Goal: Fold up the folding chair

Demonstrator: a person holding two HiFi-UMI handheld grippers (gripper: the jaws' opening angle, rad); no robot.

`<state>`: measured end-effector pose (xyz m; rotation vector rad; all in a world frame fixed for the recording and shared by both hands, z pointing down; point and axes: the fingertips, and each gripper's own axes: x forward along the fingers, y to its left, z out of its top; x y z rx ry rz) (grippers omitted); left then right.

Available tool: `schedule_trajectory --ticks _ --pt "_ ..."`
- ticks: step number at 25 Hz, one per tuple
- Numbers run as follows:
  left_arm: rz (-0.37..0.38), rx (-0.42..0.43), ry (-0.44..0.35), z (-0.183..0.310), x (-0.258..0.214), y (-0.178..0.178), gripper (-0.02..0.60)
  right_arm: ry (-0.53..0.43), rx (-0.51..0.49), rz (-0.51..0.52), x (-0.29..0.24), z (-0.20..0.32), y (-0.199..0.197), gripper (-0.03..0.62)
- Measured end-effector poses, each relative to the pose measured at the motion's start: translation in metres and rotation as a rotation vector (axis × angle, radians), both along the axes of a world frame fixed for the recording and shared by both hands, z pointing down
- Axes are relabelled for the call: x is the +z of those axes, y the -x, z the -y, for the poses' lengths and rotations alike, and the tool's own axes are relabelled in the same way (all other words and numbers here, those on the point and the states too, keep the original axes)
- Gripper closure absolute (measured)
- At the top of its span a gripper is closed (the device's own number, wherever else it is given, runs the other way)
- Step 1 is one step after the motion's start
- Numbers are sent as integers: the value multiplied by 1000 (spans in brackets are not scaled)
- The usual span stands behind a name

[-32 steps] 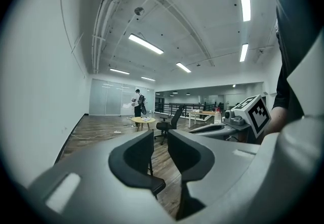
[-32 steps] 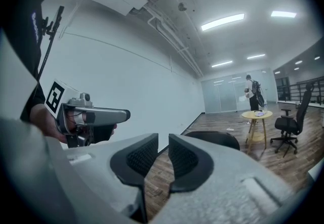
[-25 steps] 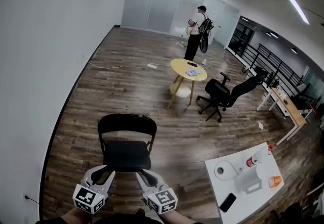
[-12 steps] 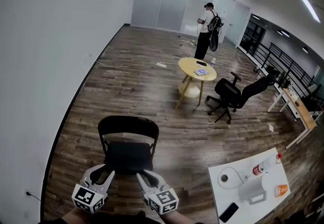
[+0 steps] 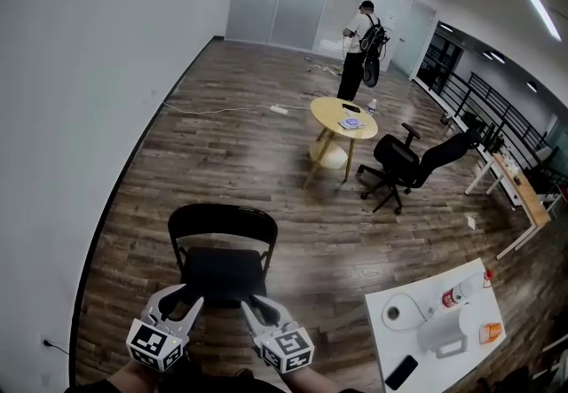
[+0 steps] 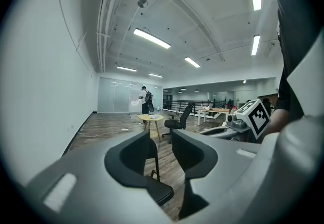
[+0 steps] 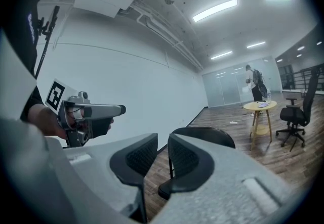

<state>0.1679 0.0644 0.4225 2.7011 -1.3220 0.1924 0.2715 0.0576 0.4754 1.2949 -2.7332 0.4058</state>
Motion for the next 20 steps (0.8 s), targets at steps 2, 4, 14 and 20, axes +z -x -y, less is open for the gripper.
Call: schedule_trajectory --ticks 2,4,14,20 --pt "-4 16 -3 6 1 4 448 4 14 -8 1 3 3 531" --pt "-11 33 2 14 1 11 445 7 32 -15 0 8 8 531" --pt "-11 129 9 64 -7 49 426 34 124 -21 6 44 41 526" --pt "-11 180 25 89 1 73 416 49 159 -41 10 63 64 522"
